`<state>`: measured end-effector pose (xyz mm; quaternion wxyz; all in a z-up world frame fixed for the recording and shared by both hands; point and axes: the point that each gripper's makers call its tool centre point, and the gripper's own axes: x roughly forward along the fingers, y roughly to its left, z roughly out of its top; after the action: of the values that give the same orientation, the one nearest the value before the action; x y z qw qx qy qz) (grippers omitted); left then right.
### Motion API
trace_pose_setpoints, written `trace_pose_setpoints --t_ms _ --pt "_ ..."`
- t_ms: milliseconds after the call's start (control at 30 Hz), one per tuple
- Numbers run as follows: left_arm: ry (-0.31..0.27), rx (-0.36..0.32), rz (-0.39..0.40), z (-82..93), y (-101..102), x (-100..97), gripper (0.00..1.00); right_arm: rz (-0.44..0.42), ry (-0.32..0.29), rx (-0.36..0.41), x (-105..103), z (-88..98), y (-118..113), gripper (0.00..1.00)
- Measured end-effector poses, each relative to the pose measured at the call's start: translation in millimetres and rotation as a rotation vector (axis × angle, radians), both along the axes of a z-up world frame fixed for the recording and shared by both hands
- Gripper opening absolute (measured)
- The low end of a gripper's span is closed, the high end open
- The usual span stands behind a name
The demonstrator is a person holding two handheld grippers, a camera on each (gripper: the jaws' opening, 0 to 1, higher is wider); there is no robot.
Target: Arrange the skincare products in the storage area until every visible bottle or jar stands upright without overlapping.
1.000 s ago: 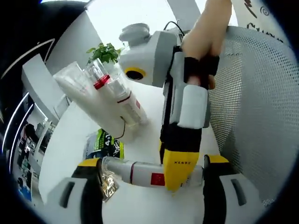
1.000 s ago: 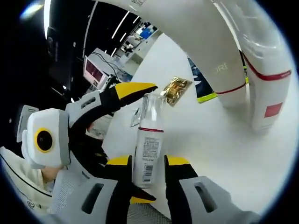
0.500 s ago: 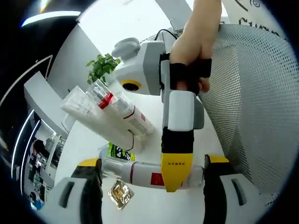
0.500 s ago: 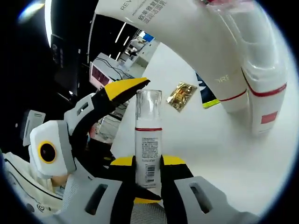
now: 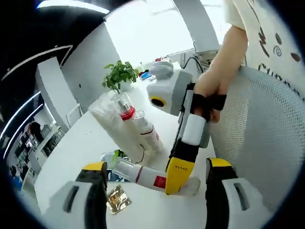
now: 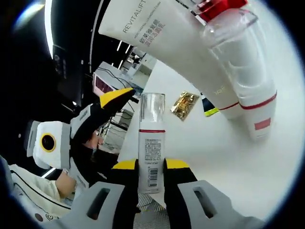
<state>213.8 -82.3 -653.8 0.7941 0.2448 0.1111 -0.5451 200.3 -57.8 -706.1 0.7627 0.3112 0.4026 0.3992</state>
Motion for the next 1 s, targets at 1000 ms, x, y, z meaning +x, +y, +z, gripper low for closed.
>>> trace_pose_setpoints --t_ms 1000 --pt "0.453 -0.485 0.078 41.0 -2 -5.2 0.41 0.236 -0.365 0.056 -31 58.9 -1 0.19"
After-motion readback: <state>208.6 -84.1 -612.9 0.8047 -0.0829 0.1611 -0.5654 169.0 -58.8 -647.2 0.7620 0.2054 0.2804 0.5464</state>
